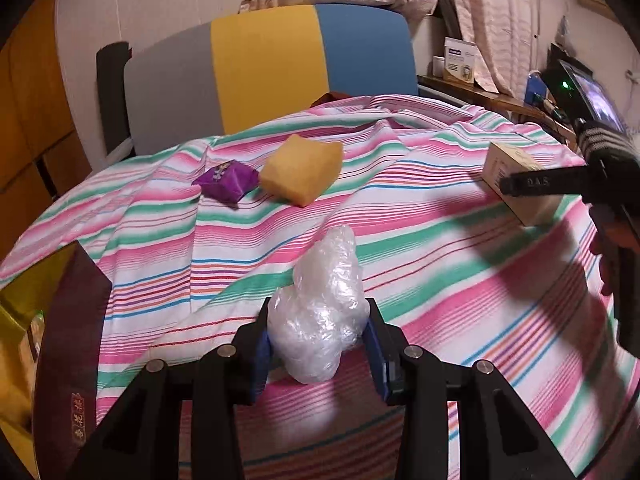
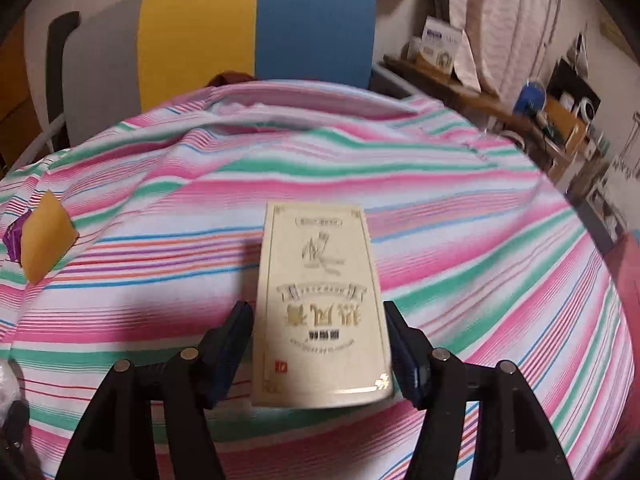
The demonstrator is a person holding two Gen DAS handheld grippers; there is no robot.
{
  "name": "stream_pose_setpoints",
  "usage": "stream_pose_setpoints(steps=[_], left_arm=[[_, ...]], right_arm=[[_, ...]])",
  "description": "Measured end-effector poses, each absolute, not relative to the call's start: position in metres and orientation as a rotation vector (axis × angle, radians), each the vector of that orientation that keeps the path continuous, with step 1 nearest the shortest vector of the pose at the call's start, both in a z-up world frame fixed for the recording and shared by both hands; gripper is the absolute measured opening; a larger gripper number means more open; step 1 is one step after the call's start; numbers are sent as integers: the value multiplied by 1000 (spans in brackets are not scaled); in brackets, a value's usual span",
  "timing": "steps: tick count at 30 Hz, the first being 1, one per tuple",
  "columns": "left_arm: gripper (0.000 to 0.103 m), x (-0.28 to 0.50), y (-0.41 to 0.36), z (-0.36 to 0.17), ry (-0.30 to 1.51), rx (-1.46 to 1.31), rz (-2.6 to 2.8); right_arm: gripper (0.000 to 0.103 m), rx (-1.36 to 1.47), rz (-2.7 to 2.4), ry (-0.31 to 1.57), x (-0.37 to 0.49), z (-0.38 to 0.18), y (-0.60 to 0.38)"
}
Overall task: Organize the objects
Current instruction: 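Lift the plastic bag and cream box and carry both toward the gold tray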
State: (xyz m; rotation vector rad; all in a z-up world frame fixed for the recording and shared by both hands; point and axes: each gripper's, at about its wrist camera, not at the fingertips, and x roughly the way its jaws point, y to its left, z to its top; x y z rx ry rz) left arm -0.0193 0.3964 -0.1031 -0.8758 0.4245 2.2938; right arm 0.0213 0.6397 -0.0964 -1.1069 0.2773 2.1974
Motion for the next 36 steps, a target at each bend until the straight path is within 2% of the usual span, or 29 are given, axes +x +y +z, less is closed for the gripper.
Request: stream_pose_setpoints(steps=[2,9,15,26,36], left_arm=[[42,-16,395,-101,425,-856,2296],[42,-8,389,-95,409,-796,2308],[42,-8,367,-93,309,-832,2328],[42,-6,309,-91,70,-948,2371],[42,28,261,-62,-30,-930,2301]], right_arm=[[52,-1097,2226,318,25,-97,641],[51,-1015,2292,439,46,-94,616],[51,-939,2385,575,68,-94,573],[52,-910,2547,569,82,-80,486],[51,-941,2608,638,83,-80,446]])
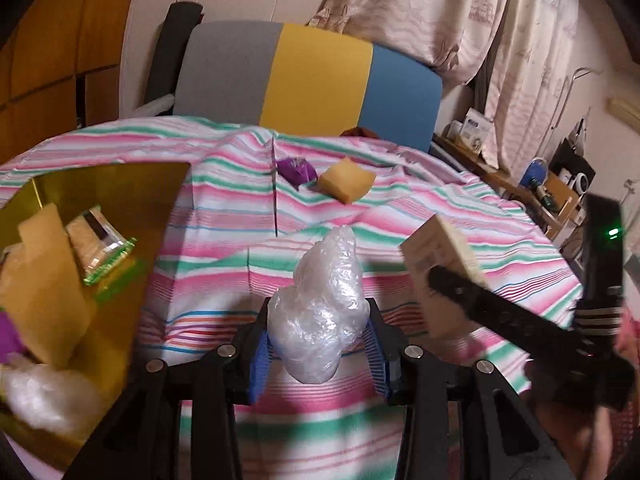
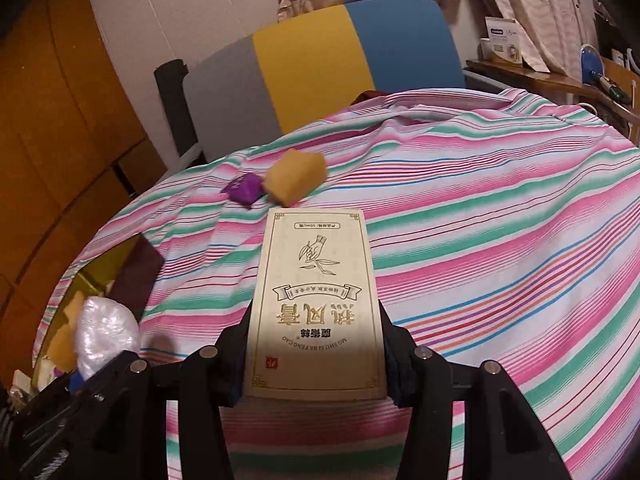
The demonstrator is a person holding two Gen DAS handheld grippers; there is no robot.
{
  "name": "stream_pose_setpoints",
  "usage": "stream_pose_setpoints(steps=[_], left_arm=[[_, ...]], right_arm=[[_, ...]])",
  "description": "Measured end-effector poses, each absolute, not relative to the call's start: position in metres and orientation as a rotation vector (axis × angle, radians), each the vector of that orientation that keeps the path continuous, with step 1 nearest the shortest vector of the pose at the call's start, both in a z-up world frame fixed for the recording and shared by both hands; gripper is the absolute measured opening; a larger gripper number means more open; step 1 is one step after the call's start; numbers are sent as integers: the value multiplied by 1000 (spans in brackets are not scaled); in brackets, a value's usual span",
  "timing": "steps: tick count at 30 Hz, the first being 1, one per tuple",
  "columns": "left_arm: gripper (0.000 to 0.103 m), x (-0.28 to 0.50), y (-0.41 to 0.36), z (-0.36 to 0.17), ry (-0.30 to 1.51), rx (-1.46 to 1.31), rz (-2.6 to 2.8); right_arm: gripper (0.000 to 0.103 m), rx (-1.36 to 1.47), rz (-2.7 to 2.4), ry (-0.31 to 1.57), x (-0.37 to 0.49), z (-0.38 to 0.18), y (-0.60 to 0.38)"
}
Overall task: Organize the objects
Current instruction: 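Lift the plastic bag and cream box and carry both toward the gold tray, then lower the plastic bag into the gold tray and open the left tool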
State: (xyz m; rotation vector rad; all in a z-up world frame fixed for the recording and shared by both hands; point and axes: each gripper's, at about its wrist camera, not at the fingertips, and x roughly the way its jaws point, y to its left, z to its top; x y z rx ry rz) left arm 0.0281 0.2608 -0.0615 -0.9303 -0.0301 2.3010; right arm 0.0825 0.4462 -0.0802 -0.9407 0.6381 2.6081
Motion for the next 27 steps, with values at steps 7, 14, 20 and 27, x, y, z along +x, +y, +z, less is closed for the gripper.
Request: stream_pose_setpoints(steps=[7,14,20,27], left_arm=[[43,28,215,-30,-62,-865,2368],[43,-16,147,-16,-184,-911,2512],[43,-82,94,-24,-286,-1047,2605],[44,-150,61,-52,-309,-1276,2629]], right_arm=[[51,-946,2679,631,78,-68,415],[51,-948,2718,597,74,-62,394],[51,-964,2731,606,70,-62,383],[51,-986,2757,593,62,-60,365]])
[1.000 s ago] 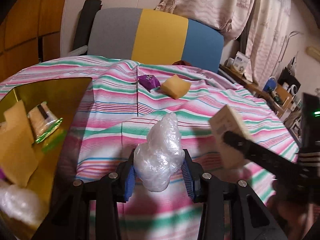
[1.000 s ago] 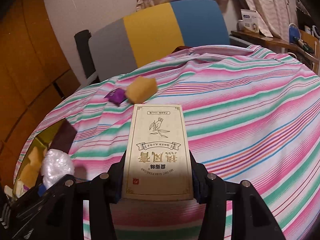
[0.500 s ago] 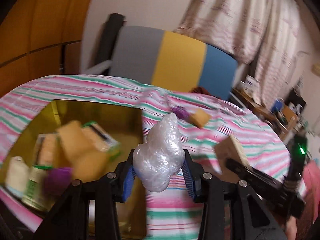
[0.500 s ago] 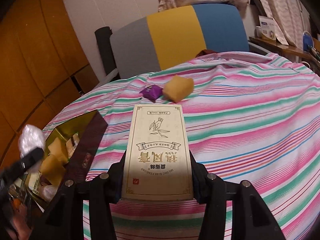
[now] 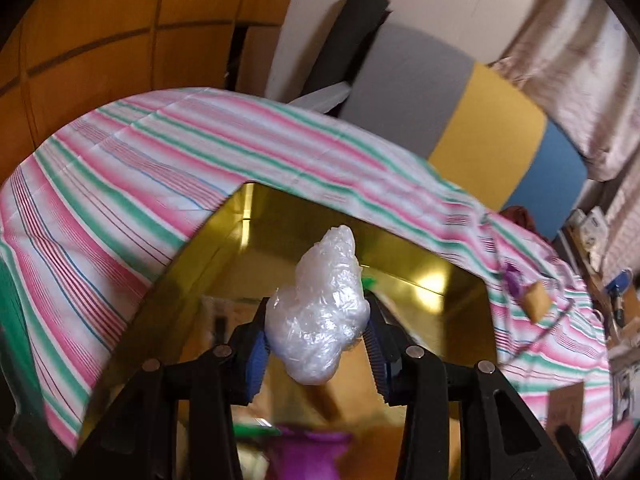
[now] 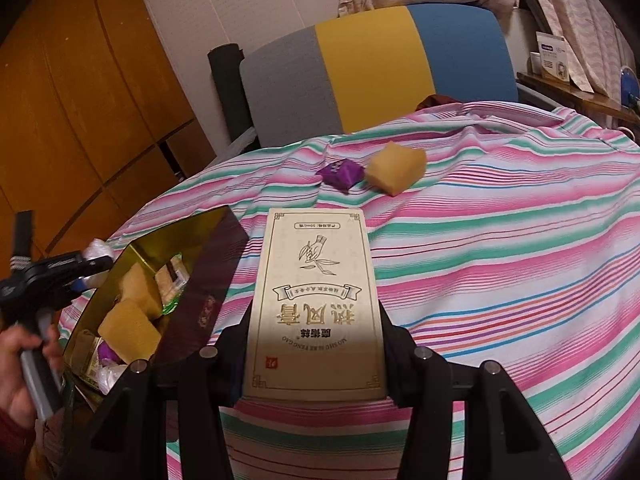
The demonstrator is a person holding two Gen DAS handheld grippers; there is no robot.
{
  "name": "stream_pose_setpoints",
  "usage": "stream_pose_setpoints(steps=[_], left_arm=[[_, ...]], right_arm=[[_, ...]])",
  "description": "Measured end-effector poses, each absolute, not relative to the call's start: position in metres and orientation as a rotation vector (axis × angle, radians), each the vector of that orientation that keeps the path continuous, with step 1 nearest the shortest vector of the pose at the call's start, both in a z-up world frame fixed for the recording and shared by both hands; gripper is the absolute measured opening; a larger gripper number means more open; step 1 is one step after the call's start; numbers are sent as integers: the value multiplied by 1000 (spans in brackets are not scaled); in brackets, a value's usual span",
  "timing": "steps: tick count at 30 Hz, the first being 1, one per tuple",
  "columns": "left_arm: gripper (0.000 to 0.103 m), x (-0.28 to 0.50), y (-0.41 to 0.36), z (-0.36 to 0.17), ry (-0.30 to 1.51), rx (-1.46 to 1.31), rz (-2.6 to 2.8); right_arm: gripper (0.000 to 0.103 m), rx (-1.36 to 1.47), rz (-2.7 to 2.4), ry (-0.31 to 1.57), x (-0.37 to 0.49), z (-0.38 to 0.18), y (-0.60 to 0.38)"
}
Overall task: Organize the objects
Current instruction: 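Lower the plastic bag into the gold tray and open the left tool, then lower the cream box into the gold tray and open the right tool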
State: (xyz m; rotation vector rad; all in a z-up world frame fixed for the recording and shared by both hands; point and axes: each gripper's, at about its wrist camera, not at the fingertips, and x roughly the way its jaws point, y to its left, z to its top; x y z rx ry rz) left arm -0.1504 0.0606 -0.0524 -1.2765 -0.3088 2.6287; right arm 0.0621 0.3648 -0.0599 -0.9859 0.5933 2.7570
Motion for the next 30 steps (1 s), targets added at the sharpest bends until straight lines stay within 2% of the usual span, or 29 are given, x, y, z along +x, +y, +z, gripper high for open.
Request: stream_pose_setpoints(steps=[6,8,10,12,14,20,30], left_arm=[[47,-188,56,-70,-218,-1355,2645],[56,-193,54,-72,-217,-1365,2644],[58,-193,48,-70,-237,-1364,2653],[67,-187,42,-67,-295,-1336,2654],[81,-177,37,-64,-319,-1315,2669],[99,-131,30,-56,-343,-1234,2739],[101,-70,28,-57,-402,-1222,2701]], right_arm=[[51,-997,2830,605,46,-47,339],[51,-1000,2868,567,40,-40,325],[51,-1001,2894,549,35,-35,315],[51,-1005,2920,539,29,-31,305],[51,-1016,2939,528,21,-28,295],[51,-1083,2974,472,-7,-27,272],[51,-1143,2945,298,-50,-26,247]])
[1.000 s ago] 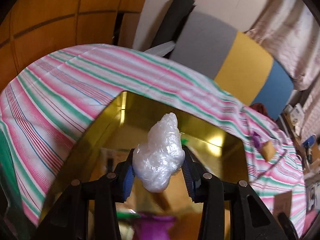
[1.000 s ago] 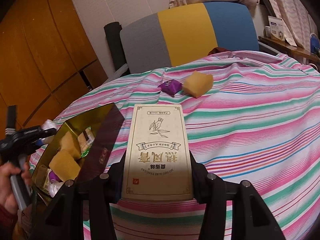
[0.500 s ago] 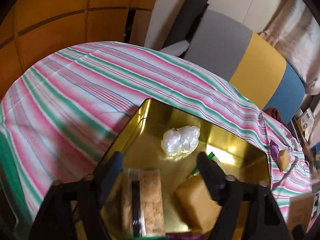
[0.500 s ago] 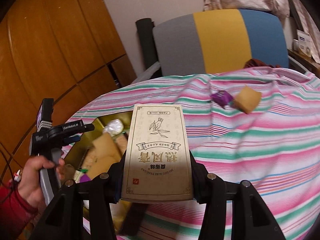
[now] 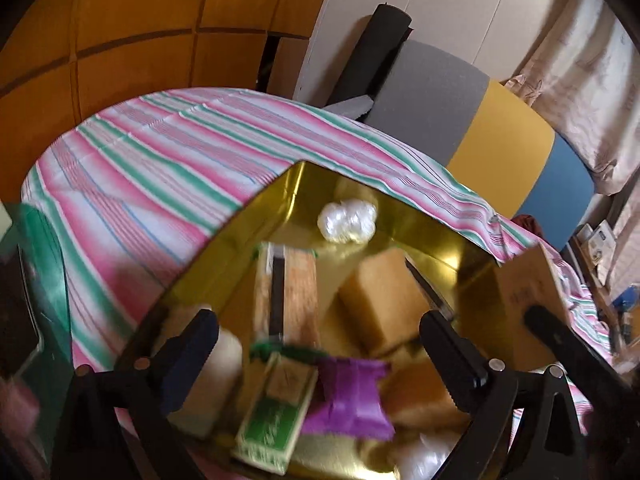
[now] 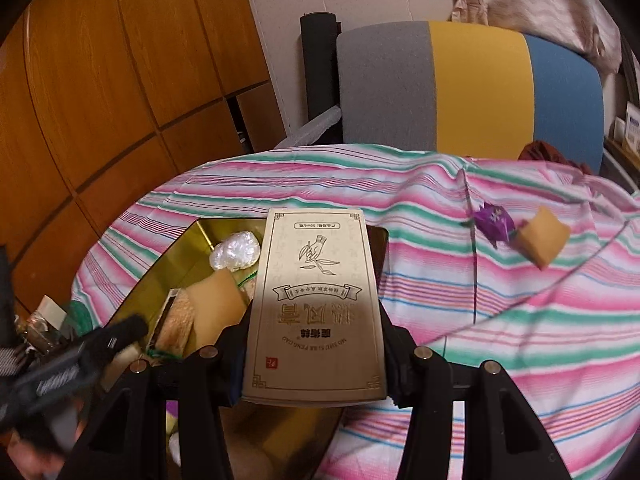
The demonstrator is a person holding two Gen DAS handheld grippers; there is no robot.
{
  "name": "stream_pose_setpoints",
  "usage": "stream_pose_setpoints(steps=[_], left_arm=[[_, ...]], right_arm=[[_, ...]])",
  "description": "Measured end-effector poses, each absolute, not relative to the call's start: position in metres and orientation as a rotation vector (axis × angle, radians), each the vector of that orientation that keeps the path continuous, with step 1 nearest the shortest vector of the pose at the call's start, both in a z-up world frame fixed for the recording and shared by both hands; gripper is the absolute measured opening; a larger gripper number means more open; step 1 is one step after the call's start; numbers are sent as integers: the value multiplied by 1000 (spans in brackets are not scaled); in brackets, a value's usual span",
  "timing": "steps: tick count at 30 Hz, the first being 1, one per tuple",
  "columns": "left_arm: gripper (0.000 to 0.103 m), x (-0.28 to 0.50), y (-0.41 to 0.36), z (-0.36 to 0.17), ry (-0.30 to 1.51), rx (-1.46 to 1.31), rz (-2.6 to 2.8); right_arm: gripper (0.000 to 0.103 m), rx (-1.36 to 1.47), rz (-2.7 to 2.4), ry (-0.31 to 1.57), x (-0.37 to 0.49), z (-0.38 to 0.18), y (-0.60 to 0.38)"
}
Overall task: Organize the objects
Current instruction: 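Lower the cream box into the gold tray and open the right tool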
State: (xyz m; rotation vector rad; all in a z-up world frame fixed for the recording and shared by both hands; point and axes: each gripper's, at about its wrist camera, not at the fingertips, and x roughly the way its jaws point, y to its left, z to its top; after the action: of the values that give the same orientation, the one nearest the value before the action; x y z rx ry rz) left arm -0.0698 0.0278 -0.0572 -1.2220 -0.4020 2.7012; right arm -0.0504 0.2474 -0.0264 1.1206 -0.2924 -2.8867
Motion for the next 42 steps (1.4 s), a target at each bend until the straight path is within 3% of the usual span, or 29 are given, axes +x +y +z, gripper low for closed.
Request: stream_pose_setpoints(steps=[8,19,36,38,42], left_arm=[[101,-51,24,-66,-405,-1266,2697],[102,-39,16,-66,-441,-1261,2700],[102,-28,25,-57,-392,-1219,2715],[102,-25,29,-55,-372,-1210,2710],[103,-16,35,-49,-313,-1157,2722]], right_arm=[[51,1221,-2890,-158,-85,-41,232],[52,1414,-2912,-193,-126,-65,244],[53,1144,-2860,-60,-79,-38,225],[53,1210,-2815,-104,-85,-46,227],[55,1071,-2824,-453,-65,-41,259]])
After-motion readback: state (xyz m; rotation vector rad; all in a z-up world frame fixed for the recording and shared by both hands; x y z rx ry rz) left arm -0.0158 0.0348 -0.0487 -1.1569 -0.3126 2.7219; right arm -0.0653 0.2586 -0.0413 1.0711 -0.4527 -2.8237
